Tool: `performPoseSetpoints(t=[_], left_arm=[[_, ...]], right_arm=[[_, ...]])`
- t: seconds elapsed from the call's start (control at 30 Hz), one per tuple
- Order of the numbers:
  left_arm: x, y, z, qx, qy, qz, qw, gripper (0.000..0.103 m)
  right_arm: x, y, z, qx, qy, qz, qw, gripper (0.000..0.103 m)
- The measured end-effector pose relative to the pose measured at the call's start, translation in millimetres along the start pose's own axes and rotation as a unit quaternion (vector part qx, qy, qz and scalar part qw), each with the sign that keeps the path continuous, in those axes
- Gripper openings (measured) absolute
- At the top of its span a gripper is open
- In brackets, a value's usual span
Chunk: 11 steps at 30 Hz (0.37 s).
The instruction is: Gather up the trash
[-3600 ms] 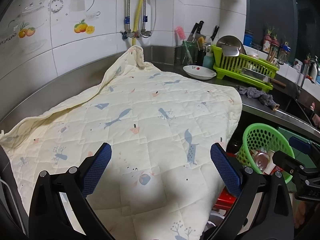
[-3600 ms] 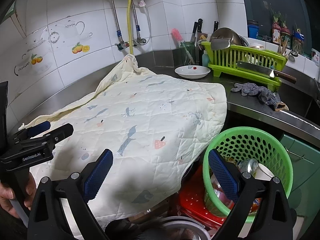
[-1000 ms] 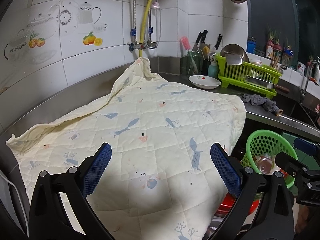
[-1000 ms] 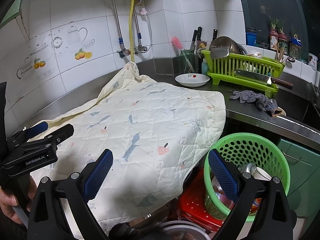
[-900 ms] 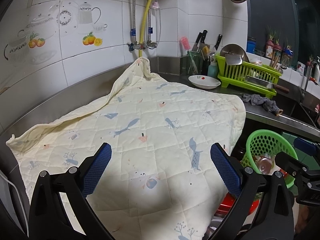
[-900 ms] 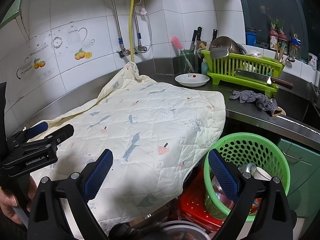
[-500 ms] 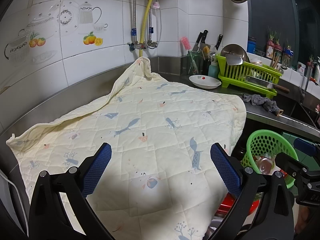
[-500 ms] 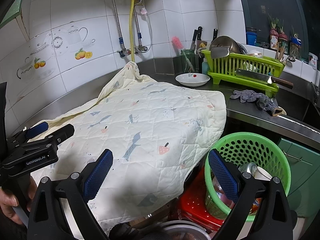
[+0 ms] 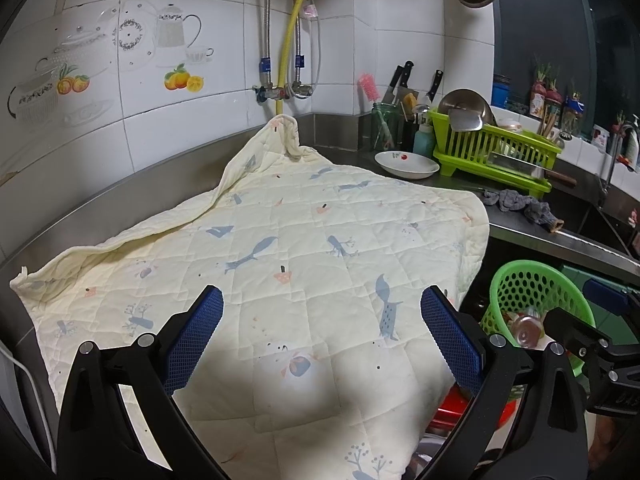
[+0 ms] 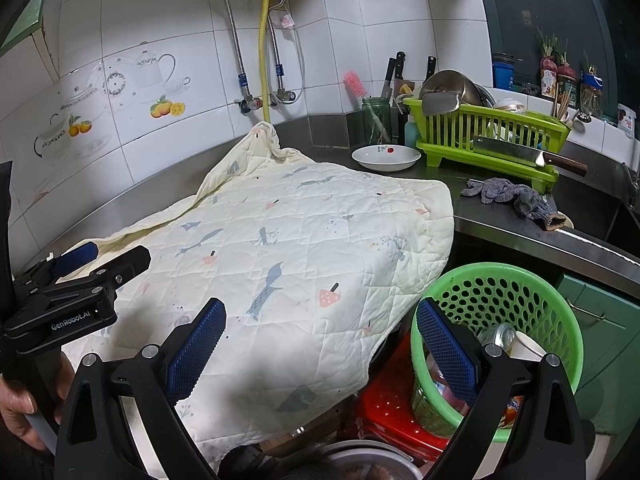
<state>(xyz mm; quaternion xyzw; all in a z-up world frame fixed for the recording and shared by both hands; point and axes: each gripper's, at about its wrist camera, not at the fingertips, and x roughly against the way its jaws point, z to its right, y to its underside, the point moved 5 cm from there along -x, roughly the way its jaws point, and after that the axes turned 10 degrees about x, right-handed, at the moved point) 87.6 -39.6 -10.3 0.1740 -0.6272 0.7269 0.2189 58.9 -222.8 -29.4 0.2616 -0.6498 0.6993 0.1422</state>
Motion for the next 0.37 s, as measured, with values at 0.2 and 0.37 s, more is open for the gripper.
performPoseSetpoints(t=[0.2,0.37], left_arm=[[-2.9,1.3,0.1,0.001,0.000,-0.004,1.0000,0.098],[-3.5,0.3,-5.2,0.010,-0.006,-0.003,0.9999,0.098]], right_arm=[[-1.9,2.9,-2.4,-0.001,0.000,-0.002,1.000,0.093],[-4.9,4.5,-3.7,-0.001,-0.001,-0.005,1.000,0.093]])
